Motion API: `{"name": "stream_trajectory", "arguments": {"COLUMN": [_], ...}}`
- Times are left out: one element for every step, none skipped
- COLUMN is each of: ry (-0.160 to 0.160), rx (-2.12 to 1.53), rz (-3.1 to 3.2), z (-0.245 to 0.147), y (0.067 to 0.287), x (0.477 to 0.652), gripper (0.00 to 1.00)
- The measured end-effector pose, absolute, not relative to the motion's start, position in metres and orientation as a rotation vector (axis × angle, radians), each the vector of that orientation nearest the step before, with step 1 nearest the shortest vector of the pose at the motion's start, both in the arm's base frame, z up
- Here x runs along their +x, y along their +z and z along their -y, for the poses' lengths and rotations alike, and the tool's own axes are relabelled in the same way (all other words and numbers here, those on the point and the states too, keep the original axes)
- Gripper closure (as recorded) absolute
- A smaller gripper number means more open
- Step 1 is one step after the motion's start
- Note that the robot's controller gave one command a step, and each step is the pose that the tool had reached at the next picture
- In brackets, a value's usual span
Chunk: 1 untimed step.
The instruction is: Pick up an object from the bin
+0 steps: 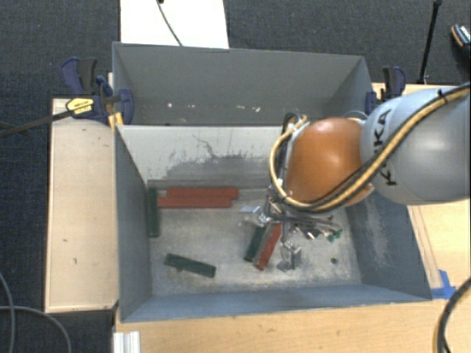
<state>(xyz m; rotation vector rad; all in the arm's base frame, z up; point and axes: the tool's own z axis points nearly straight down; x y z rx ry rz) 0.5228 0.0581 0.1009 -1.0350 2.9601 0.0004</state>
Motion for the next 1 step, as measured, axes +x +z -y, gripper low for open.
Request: {"name": "stream_trajectory", "arguments": {"ry": [0.001], "rx": [-1.241], "rz": [-2.878], "z": [-0.0664], "y": [0.1004], "x": [0.5294], "gripper": [0.0]}}
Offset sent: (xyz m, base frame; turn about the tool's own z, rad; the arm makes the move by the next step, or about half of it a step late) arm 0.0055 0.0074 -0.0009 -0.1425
